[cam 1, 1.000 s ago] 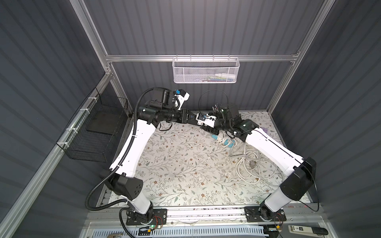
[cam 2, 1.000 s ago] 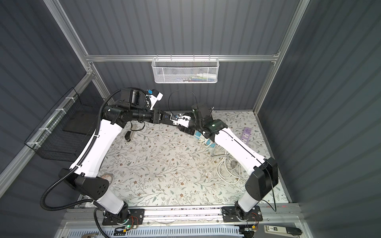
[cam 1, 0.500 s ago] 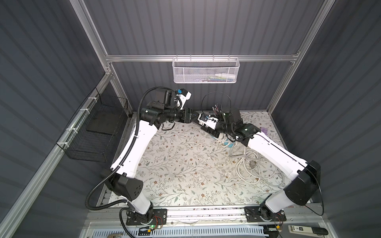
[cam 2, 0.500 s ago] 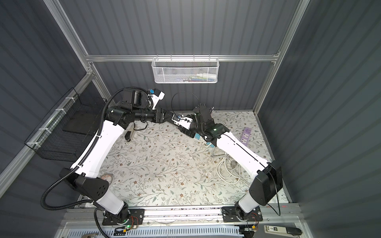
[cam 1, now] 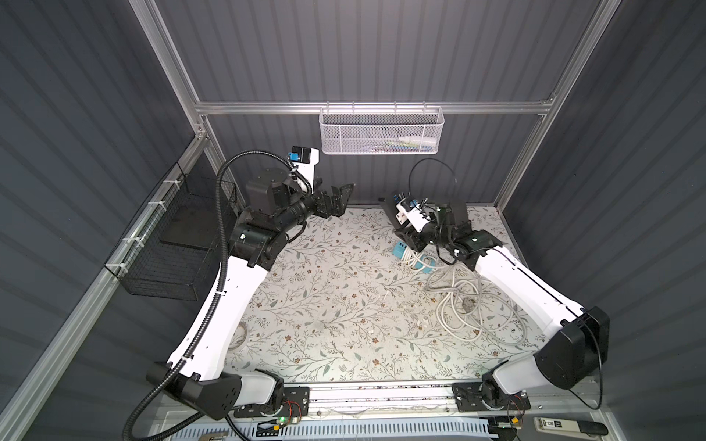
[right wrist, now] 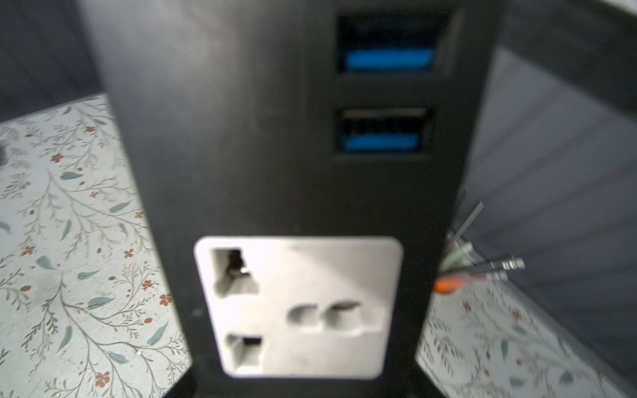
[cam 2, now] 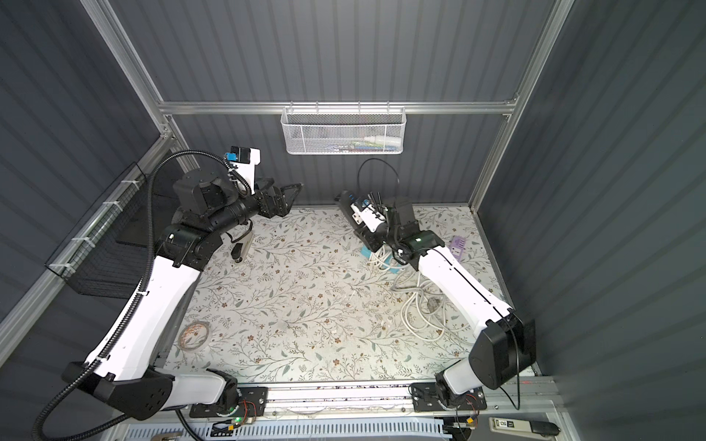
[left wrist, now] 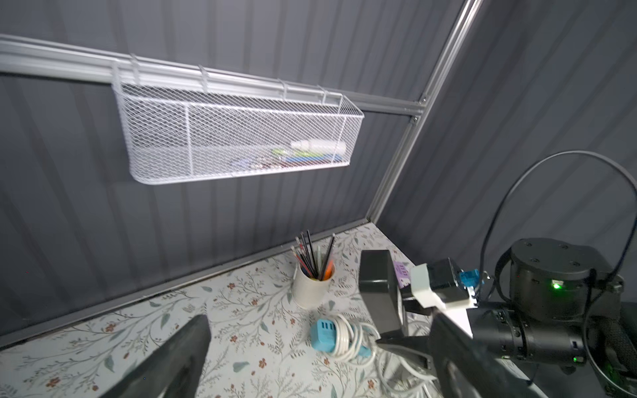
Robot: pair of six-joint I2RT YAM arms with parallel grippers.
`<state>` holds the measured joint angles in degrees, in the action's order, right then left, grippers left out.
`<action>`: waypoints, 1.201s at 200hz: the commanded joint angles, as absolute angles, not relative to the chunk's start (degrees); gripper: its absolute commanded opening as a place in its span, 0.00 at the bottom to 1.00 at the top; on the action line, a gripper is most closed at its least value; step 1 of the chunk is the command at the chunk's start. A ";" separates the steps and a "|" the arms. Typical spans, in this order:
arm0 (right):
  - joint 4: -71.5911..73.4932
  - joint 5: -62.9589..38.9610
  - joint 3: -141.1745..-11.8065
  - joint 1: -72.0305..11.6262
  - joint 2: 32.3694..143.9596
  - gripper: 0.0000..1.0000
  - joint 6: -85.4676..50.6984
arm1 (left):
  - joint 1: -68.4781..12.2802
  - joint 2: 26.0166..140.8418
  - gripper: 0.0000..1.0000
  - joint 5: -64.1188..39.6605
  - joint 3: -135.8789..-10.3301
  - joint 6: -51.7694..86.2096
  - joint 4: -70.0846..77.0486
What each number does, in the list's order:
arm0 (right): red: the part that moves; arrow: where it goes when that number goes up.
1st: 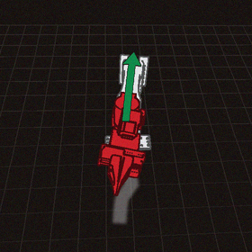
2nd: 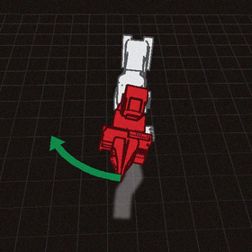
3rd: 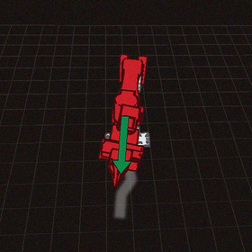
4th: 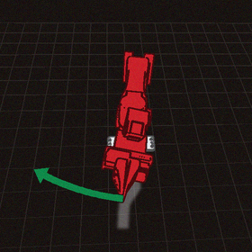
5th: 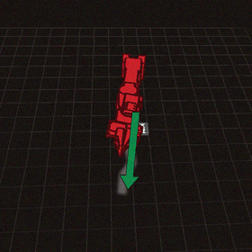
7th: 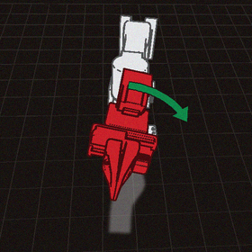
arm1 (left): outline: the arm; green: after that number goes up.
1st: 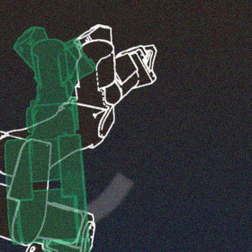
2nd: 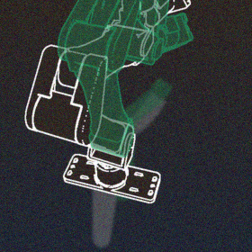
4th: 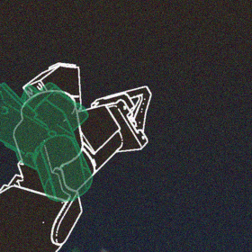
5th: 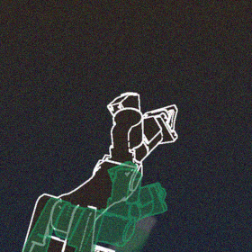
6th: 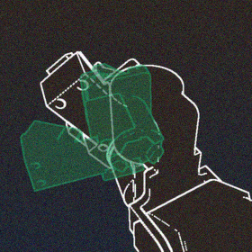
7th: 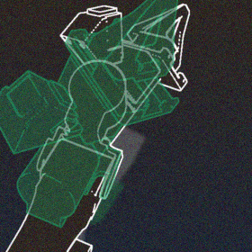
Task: Unwrap the cord wrapped around the power strip
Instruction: Place the power strip at the center of the board.
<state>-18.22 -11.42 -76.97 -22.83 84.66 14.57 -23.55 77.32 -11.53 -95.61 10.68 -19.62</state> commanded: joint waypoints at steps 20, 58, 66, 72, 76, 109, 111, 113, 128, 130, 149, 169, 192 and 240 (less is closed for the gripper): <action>-20.42 -6.75 -75.64 -11.93 81.78 0.00 -2.48 | -23.38 77.89 1.00 -6.12 -90.71 8.00 -15.53; -26.15 -4.60 -76.25 -4.52 86.39 0.00 -8.87 | -23.38 77.57 1.00 -5.27 -88.33 7.39 -14.02; -26.58 -3.99 -76.41 -3.63 87.80 0.00 -9.73 | -23.38 77.35 1.00 -5.46 -87.89 7.41 -13.47; -27.10 -3.28 -76.70 -2.94 88.97 0.00 -10.48 | -23.38 77.28 1.00 -5.49 -87.64 7.44 -13.36; -27.36 -3.25 -76.92 -2.43 89.81 0.00 -11.03 | -23.38 77.28 1.00 -5.53 -87.63 7.43 -13.36; -29.73 -3.90 -80.81 1.02 97.97 0.00 -14.43 | -23.38 76.48 1.00 -5.64 -85.91 7.68 -12.75; -29.80 -3.79 -81.13 1.15 98.39 0.00 -14.53 | -23.38 76.40 1.00 -5.69 -85.84 7.65 -12.72; -29.93 -3.72 -81.48 1.15 99.02 0.00 -14.57 | -23.38 76.41 1.00 -5.71 -85.75 7.65 -12.74; -31.49 -3.31 -84.64 1.97 103.16 0.00 -15.06 | -23.38 76.07 1.00 -5.65 -85.38 7.64 -12.93; -31.67 -3.20 -85.10 2.05 103.70 0.00 -15.04 | -23.38 76.04 1.00 -5.59 -85.24 7.60 -12.97; -33.85 -2.59 -89.72 2.64 108.86 0.00 -15.42 | -23.38 75.41 1.00 -5.62 -84.31 7.82 -12.70; -36.19 -1.55 -93.82 2.99 113.35 0.00 -15.72 | -23.38 75.06 1.00 -5.72 -83.75 7.99 -12.74; -37.48 0.15 -96.06 3.08 116.15 0.00 -16.17 | -23.38 74.62 1.00 -5.97 -83.15 8.24 -12.76; -41.47 1.67 -98.25 3.43 120.03 0.00 -16.65 | -23.37 74.12 1.00 -6.38 -82.49 8.33 -13.32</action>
<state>-38.22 -0.62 -96.88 2.98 119.52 -15.88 -23.55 75.68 -5.98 -83.59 8.56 -13.76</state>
